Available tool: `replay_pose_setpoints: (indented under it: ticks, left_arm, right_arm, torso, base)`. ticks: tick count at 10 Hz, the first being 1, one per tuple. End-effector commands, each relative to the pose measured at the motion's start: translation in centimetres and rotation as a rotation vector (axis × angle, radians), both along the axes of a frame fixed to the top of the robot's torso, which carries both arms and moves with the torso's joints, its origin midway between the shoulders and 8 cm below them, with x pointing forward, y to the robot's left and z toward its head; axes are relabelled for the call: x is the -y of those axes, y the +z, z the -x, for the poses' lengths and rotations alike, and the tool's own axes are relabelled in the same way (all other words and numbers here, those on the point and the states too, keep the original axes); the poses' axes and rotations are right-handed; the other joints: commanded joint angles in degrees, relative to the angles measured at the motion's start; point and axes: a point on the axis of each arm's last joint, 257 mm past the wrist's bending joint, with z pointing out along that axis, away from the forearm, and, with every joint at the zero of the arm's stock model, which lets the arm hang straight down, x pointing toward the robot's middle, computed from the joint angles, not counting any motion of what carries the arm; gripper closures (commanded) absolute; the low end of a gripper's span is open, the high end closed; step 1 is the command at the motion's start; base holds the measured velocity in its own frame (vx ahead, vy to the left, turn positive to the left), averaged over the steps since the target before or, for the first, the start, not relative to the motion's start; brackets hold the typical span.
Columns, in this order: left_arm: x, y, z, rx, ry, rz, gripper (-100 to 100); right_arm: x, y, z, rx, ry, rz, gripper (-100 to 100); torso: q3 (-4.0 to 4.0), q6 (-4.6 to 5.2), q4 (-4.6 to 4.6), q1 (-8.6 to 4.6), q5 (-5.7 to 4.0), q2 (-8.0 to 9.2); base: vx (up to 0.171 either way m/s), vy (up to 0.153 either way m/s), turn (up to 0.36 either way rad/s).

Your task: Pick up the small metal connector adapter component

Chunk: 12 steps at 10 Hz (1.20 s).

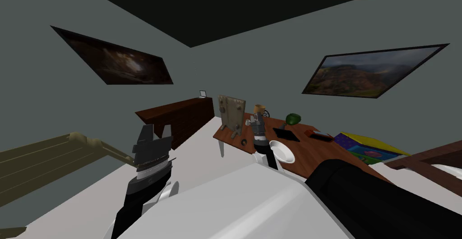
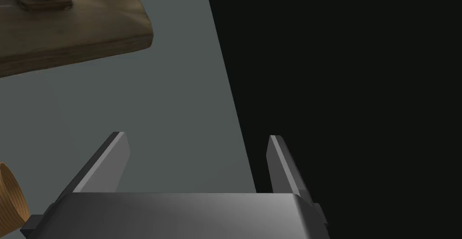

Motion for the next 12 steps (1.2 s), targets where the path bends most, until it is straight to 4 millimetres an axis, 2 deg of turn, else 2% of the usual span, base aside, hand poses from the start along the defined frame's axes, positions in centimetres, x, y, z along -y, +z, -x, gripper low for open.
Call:
replay_pose_setpoints:
  ticks: [1, 7, 8, 12]
  left_arm:
    - [0.0, 0.0, 0.0, 0.0, 0.0, 0.0, 0]
    - [0.0, 0.0, 0.0, 0.0, 0.0, 0.0, 0]
    - [0.0, 0.0, 0.0, 0.0, 0.0, 0.0, 0]
    - [0.0, 0.0, 0.0, 0.0, 0.0, 0.0, 0]
  right_arm:
    - [-0.5, -0.2, -0.2, -0.012, 0.005, 0.06, -100]
    - [-2.3, -2.8, -1.6, -0.081, -0.071, 0.422, -100]
    - [-2.3, -2.8, -1.6, -0.081, -0.08, 0.433, -100]
    - [-2.8, -5.3, -2.8, -0.122, -0.171, 0.668, -100]
  torso:
    - [0.0, 0.0, 0.0, 0.0, 0.0, 0.0]
    - [-0.04, -0.01, -0.01, 0.17, 0.04, -0.06]
    - [-0.04, -0.01, -0.01, 0.2, 0.04, -0.06]
    - [0.0, 0.01, 0.0, 0.17, 0.04, 0.01]
  base:
    - [0.006, 0.006, 0.023]
    - [0.014, 0.038, 0.046]
    - [0.003, 0.037, 0.017]
    - [-0.001, 0.044, 0.046]
